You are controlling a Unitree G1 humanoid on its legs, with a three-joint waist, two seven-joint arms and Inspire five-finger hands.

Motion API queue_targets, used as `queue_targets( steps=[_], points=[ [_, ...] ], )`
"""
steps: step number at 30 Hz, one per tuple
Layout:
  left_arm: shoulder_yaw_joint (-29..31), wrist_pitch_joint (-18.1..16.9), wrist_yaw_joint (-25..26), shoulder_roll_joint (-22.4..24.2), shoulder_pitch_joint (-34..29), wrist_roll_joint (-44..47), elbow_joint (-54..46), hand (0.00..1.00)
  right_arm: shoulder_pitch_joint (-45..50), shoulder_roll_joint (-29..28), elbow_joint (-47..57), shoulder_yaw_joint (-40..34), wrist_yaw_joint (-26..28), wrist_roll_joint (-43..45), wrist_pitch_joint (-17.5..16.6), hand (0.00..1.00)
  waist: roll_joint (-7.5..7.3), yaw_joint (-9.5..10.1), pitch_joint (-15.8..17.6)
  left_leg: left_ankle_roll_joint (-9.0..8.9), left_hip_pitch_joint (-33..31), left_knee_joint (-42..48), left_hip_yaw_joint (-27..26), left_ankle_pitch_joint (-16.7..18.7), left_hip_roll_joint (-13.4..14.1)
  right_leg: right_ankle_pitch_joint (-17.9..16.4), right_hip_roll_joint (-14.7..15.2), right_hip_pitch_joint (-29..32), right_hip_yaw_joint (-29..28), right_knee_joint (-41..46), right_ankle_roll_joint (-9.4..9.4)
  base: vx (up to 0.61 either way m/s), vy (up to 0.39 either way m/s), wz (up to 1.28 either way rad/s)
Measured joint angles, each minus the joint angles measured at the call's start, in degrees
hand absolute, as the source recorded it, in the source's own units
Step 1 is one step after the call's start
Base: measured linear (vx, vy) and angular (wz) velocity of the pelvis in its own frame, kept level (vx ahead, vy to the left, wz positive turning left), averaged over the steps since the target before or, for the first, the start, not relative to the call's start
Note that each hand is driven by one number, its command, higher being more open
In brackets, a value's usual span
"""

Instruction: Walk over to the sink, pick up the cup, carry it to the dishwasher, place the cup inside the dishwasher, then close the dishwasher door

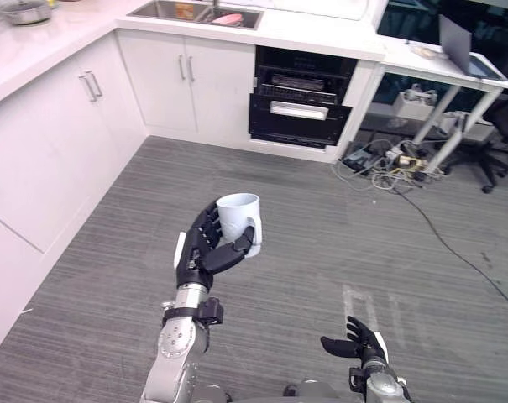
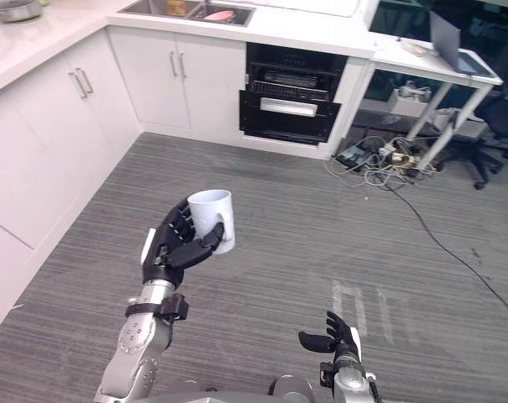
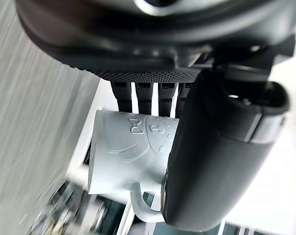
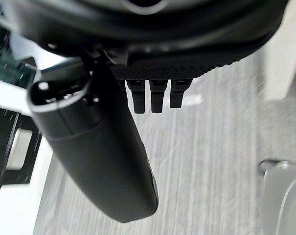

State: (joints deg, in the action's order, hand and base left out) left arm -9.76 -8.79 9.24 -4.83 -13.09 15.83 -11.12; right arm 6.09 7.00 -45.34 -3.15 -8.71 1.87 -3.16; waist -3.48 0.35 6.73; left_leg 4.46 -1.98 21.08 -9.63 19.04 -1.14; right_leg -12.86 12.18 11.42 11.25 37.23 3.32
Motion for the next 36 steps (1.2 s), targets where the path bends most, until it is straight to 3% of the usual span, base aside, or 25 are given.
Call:
queue_targets(
  steps=[1,2,4,6,9,10,11,12,13,14,15,16,18,21,23,24,25,26,27,28,30,32,33,34,36],
  points=[
    [0.27,-0.19,0.19,-0.24,-0.23,0.00,-0.73,0.30,0.17,-0.13,0.01,0.47,0.09,-0.31,0.07,0.90,-0.27,0.01,0.81,0.87,2.49,0.13,1.45,0.97,-0.59,0.58,0.30,2.60,-1.45,8.03,-1.33,0.30,0.131,0.43],
    [0.25,-0.41,0.25,-0.55,-0.50,0.00,-0.83,0.30,0.51,-0.26,0.07,0.58,0.14,-0.42,0.11,0.90,0.38,-0.06,1.13,1.06,3.73,0.25,2.46,1.95,-0.39,-1.39,-0.73,3.44,-2.06,9.56,-0.92,0.30,0.072,0.60],
    [0.19,-0.73,0.24,-0.76,-0.34,0.01,-0.99,0.30,1.19,-0.25,1.60,0.91,0.12,-0.62,0.00,0.90,0.34,-0.79,1.20,1.35,4.83,0.23,5.41,3.52,-0.18,-3.60,-3.74,6.38,-2.68,7.77,-1.06,0.35,0.013,0.75],
    [-1.09,-0.79,0.20,-0.72,-0.14,0.03,-0.71,0.30,1.29,0.08,2.70,0.38,0.05,-0.98,0.01,0.90,1.30,-3.07,1.91,0.46,6.63,-0.98,10.86,4.37,0.71,-2.15,-8.79,11.17,-5.40,-1.77,0.13,0.55,-0.056,1.28],
    [-3.15,-0.78,0.12,-0.58,0.67,0.02,0.40,0.30,2.20,0.78,4.08,-0.51,-0.05,-1.05,0.02,0.90,1.79,-4.28,2.35,-1.20,11.28,-4.23,15.38,5.09,1.08,6.33,-11.15,13.68,-7.91,-15.20,-0.06,0.57,-0.117,1.10],
    [-4.86,-0.77,-0.22,-0.48,1.25,0.01,1.80,0.30,3.34,1.68,5.08,-0.52,-0.09,-1.07,0.05,0.90,1.96,-5.25,2.13,-2.43,13.49,-3.58,18.06,5.75,1.00,18.36,-10.87,11.81,-9.57,-18.44,-0.45,0.66,-0.161,1.09],
    [-5.72,-0.63,-0.52,0.28,1.85,0.02,2.99,0.30,3.30,2.80,5.30,-0.61,-0.10,-1.10,0.09,0.90,4.18,-4.87,2.50,-2.70,14.18,-2.74,18.38,5.88,2.30,16.85,-11.41,11.45,-7.98,-16.29,-0.30,0.78,-0.192,1.03],
    [-6.90,-0.27,-0.68,0.81,2.14,0.00,3.08,0.30,2.81,3.29,5.71,-0.85,-0.02,-1.19,0.19,0.90,5.77,-4.25,2.60,-6.12,13.80,-0.04,17.62,3.91,3.62,13.39,-11.50,10.79,-6.62,-13.64,-1.20,0.61,-0.153,0.54],
    [-7.64,-0.14,-0.81,1.49,2.61,0.02,3.57,0.30,2.47,2.84,6.62,-0.81,0.09,-1.18,0.46,0.90,6.21,-4.38,2.60,-10.53,11.95,5.93,14.57,0.23,4.35,10.69,-11.22,8.37,-4.66,-13.07,-1.59,0.60,-0.190,0.54],
    [-7.79,0.03,-0.91,2.15,2.68,0.02,3.77,0.30,2.89,2.54,7.79,-0.70,0.23,-1.16,0.52,0.90,6.30,-4.25,2.65,-11.71,10.67,10.63,12.04,-2.44,5.31,9.80,-11.26,6.36,-3.54,-13.57,-2.01,0.48,-0.165,0.48],
    [-7.75,0.15,-0.92,3.29,2.58,0.02,3.84,0.30,3.86,2.26,10.22,-0.13,0.26,-1.15,0.50,0.90,6.52,-4.07,2.79,-12.16,7.91,19.58,7.65,-8.71,7.74,8.85,-11.77,2.42,-2.92,-15.14,-2.75,0.47,-0.150,0.24],
    [-7.67,0.13,-1.12,3.81,2.65,0.05,3.53,0.30,4.91,1.60,13.54,0.49,0.03,-1.00,0.28,0.90,6.36,-2.97,2.89,-10.74,3.74,31.19,1.78,-13.87,12.60,7.60,-12.81,-3.06,-3.37,-18.87,-3.36,0.56,-0.147,0.16],
    [-8.29,-0.11,-2.37,4.23,2.67,0.35,1.72,0.30,5.06,0.29,15.57,0.35,-0.62,-0.79,-0.28,0.90,6.02,-1.59,3.11,-7.42,-5.03,43.94,-4.57,-8.70,18.52,6.69,-14.21,-10.51,-3.28,-24.75,-4.21,0.55,-0.127,0.07],
    [-8.50,-0.37,-3.15,4.30,2.83,1.20,1.82,0.30,2.89,0.24,13.67,0.06,-0.73,-0.53,-0.47,0.90,5.35,-0.20,3.30,-5.52,-13.58,39.73,-10.57,-2.95,20.97,6.56,-13.28,-17.34,-3.97,-30.62,-3.89,0.49,-0.012,-0.08],
    [-7.88,-0.37,-3.05,3.56,2.66,1.22,2.05,0.30,0.99,0.32,10.73,-0.04,-1.07,0.36,-0.54,0.90,4.71,0.66,3.60,-6.12,-15.83,25.13,-11.07,-2.54,18.08,5.26,-10.96,-19.87,-5.57,-31.66,-2.02,0.37,0.123,-0.33],
    [-7.70,-0.36,-3.01,3.27,2.60,1.21,2.25,0.30,0.10,0.53,9.30,0.04,-1.28,0.70,-0.51,0.90,4.49,0.78,3.72,-6.67,-16.32,13.07,-8.83,-4.97,14.80,3.93,-9.10,-21.05,-6.34,-31.63,-0.89,0.40,0.215,-0.34],
    [-7.70,-0.36,-2.99,3.26,2.45,1.20,2.32,0.30,0.09,0.77,8.05,0.15,-1.28,0.79,-0.50,0.90,4.56,0.81,3.69,-7.14,-16.29,1.69,-4.55,-9.90,12.03,2.41,-7.80,-22.24,-7.26,-31.63,0.75,0.40,0.240,-0.34],
    [-7.74,-0.36,-2.94,3.26,2.39,1.17,2.34,0.30,0.12,0.79,7.40,0.20,-1.27,0.79,-0.44,0.90,4.67,0.81,3.64,-7.82,-15.80,-2.95,-2.40,-14.15,11.13,1.55,-7.57,-22.84,-7.81,-31.56,1.59,0.41,0.276,-0.47],
    [-7.90,-0.34,-2.80,2.99,2.17,1.15,2.66,0.30,0.20,0.21,6.21,0.24,-1.29,0.79,-0.09,0.90,4.31,0.94,3.66,-5.62,-13.45,-4.89,-1.24,-22.28,9.48,-0.10,-6.66,-24.30,-9.20,-31.35,2.56,0.41,0.285,-0.28],
    [-7.60,-0.23,-2.12,2.17,2.45,1.14,2.68,0.30,0.47,-1.09,5.88,0.32,-1.24,0.81,-0.02,0.90,2.13,-0.11,3.62,-4.82,-14.17,-2.11,-1.64,-18.91,8.07,-0.59,-4.86,-24.28,-9.70,-30.31,2.36,0.40,0.270,-0.15],
    [-7.82,0.22,-1.93,1.94,2.78,1.06,2.68,0.30,1.37,-1.13,6.06,0.19,-1.30,0.78,-0.01,0.90,1.69,-0.19,3.77,-3.96,-16.09,5.46,-1.50,-12.98,8.11,-0.74,-4.09,-22.68,-11.20,-24.48,2.56,0.41,0.279,-0.04],
    [-7.92,0.41,-1.79,0.50,2.65,0.96,2.66,0.30,1.34,-1.26,6.06,0.13,-1.61,0.78,0.02,0.90,0.83,-0.06,3.71,-3.54,-14.09,7.97,-3.48,-8.15,8.13,-1.19,-2.94,-16.18,-12.73,-8.25,4.37,0.39,0.286,-0.40],
    [-7.88,0.42,-1.66,-1.29,2.67,0.93,2.60,0.30,0.85,-1.68,6.11,0.20,-1.63,0.76,0.01,0.90,-0.76,0.07,3.81,-2.93,-11.06,7.46,-5.48,-6.28,6.75,2.20,-0.19,-10.05,-13.19,5.80,9.67,0.38,0.209,-0.40],
    [-7.89,0.71,-1.58,-2.33,2.57,0.87,2.62,0.30,0.63,-1.88,6.14,0.23,-1.58,0.73,0.01,0.90,-1.11,-0.40,3.76,-2.39,-8.78,7.25,-6.27,-5.26,6.24,2.74,1.15,-6.82,-12.78,13.38,10.41,0.46,0.205,-0.40],
    [-7.87,0.91,-0.64,-2.96,2.15,0.33,2.62,0.30,0.20,-1.76,6.51,1.80,-1.35,0.69,0.01,0.90,-1.15,-0.56,3.65,-1.85,-2.69,2.84,-8.19,-4.06,5.34,0.03,1.91,-1.40,-8.58,19.63,5.37,0.41,0.122,-0.39]
  ],
)
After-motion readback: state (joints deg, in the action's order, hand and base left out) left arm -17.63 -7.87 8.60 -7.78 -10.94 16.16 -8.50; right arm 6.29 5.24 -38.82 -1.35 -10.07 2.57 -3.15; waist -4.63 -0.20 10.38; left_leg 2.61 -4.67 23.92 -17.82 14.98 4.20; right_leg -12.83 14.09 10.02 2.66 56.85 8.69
